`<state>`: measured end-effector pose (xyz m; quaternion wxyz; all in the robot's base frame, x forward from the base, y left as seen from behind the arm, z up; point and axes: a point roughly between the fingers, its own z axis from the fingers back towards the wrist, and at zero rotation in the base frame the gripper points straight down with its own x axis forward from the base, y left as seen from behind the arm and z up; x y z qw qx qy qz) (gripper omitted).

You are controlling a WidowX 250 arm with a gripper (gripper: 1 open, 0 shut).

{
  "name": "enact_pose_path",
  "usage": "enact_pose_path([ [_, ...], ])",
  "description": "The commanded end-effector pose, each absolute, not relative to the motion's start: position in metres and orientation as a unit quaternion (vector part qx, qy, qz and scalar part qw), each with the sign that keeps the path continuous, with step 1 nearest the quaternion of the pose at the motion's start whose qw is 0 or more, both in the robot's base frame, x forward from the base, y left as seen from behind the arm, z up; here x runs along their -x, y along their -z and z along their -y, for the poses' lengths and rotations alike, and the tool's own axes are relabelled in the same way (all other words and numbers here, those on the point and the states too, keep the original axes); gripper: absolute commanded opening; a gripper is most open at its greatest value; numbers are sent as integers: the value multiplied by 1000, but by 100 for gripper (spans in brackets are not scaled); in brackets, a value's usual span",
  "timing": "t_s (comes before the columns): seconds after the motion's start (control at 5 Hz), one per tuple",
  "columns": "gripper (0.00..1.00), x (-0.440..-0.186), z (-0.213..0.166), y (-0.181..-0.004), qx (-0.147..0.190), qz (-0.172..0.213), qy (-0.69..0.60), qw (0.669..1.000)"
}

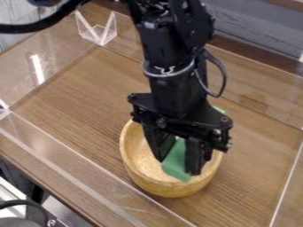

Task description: Put the green block in the brown bowl

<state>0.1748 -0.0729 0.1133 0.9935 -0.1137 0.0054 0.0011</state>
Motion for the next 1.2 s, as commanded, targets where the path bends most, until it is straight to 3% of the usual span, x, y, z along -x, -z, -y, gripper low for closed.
enact_pose_path([
  [0.0,0,-179,71,-119,118,11,-4,993],
  [1.0,0,-182,71,-114,124,11,-7,992],
])
